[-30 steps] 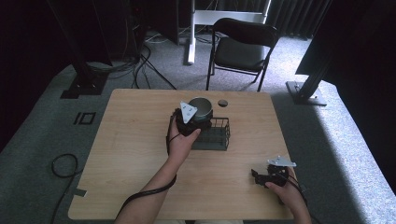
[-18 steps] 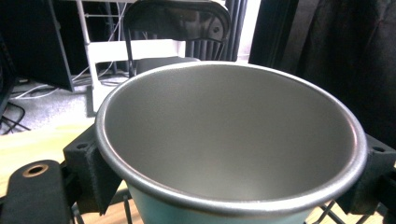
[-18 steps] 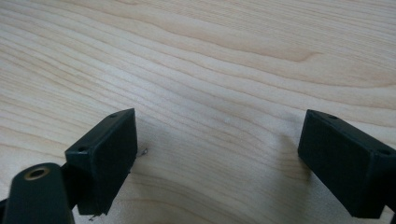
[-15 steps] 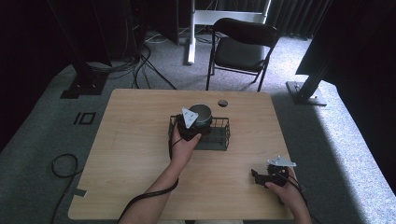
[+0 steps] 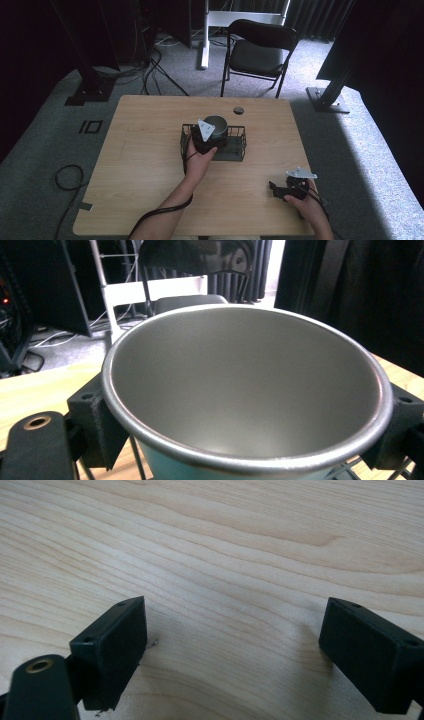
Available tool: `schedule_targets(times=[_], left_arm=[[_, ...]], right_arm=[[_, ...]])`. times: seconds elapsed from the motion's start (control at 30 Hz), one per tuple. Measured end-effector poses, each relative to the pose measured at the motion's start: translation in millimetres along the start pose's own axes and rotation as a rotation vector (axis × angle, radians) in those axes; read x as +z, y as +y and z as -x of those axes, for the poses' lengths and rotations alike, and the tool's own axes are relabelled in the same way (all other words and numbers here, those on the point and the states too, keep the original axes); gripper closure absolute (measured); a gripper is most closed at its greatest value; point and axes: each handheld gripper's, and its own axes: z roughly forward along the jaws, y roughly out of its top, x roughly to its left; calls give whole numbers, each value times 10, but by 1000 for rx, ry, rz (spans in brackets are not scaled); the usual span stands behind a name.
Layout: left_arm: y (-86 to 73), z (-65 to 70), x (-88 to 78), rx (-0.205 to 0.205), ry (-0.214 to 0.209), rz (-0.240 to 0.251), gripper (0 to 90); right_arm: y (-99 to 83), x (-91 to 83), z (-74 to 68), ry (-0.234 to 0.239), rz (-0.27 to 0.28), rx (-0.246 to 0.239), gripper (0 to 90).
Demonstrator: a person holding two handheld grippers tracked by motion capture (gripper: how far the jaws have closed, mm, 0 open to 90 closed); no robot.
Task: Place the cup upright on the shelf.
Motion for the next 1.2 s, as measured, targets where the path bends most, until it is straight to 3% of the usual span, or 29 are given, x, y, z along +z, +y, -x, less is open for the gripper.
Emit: schedule_targets(times=[0.3, 0.37, 0.47, 0.6, 0.73, 1.2], left_arm=[[52, 1, -43, -38, -28, -40, 86], [60, -1, -64, -20, -25, -45, 86], [71, -14, -91, -24, -26, -57, 85], [85, -19, -147, 19, -16, -53, 85], [77, -43, -193, 27, -25, -67, 57], [78, -147, -445, -3, -67, -73, 39]], right_arm=[[0, 0, 0, 0, 0, -1, 115], [0, 0, 0, 0, 0, -1, 115], [0, 0, -1, -1, -1, -1, 115], [0, 0, -1, -1, 0, -1, 115], [0, 0, -1, -1, 0, -1, 115], [0, 0, -1, -1, -1, 0, 115]])
